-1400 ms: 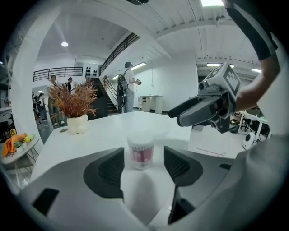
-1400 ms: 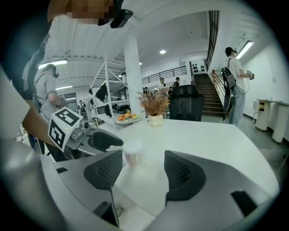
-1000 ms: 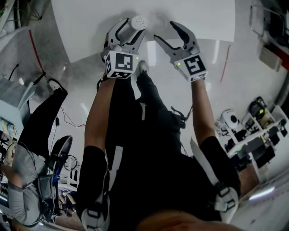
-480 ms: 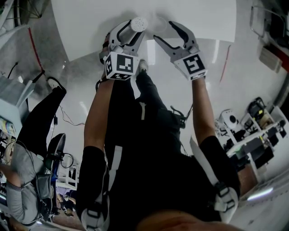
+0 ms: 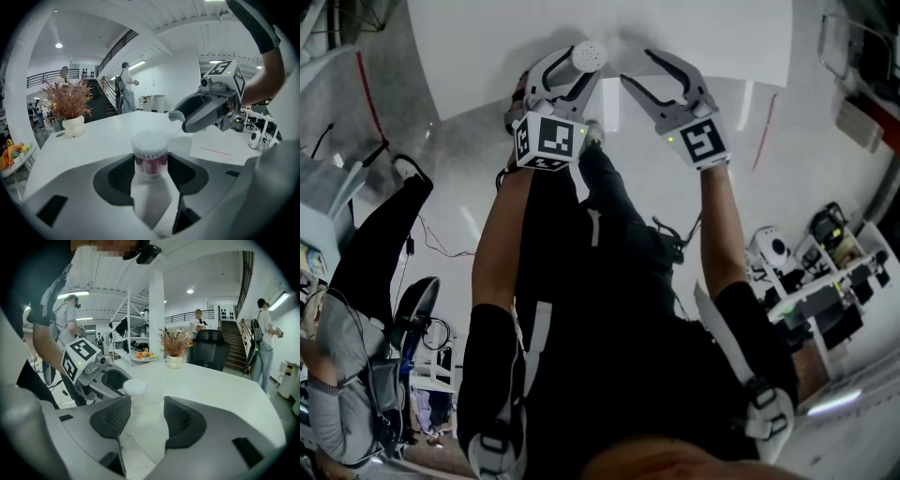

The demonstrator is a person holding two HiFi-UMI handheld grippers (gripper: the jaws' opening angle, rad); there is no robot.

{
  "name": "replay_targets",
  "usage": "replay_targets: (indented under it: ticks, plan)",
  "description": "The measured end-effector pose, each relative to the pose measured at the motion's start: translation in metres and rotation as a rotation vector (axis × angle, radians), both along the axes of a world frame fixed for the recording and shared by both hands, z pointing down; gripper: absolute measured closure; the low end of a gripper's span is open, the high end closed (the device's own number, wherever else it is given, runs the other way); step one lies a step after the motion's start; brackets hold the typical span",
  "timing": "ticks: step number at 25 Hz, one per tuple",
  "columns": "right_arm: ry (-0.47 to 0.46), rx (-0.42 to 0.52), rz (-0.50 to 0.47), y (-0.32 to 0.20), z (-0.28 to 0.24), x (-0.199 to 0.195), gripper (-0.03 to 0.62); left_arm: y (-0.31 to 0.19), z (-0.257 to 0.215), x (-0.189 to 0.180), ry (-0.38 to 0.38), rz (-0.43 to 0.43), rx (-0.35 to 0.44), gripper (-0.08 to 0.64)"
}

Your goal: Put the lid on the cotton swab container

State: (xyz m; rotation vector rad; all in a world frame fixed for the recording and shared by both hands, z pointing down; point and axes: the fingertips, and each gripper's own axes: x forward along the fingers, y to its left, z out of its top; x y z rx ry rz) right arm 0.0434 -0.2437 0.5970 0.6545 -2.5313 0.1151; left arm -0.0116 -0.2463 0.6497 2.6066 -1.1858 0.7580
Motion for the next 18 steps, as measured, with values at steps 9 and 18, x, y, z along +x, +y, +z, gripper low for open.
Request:
replay_targets:
  ticks: [9,18]
  plan:
    - [-0.035,0.050,-0.036,-0.009,-0.019,-0.006,0.375,-0.005,0.000,0.007,0.010,-0.005,-0.004,0.339]
    - [0.059,0.042,-0.163,-0.004,-0.023,-0.010,0.383,-0.008,-0.004,0.018,0.008,-0.003,0.006,0.339]
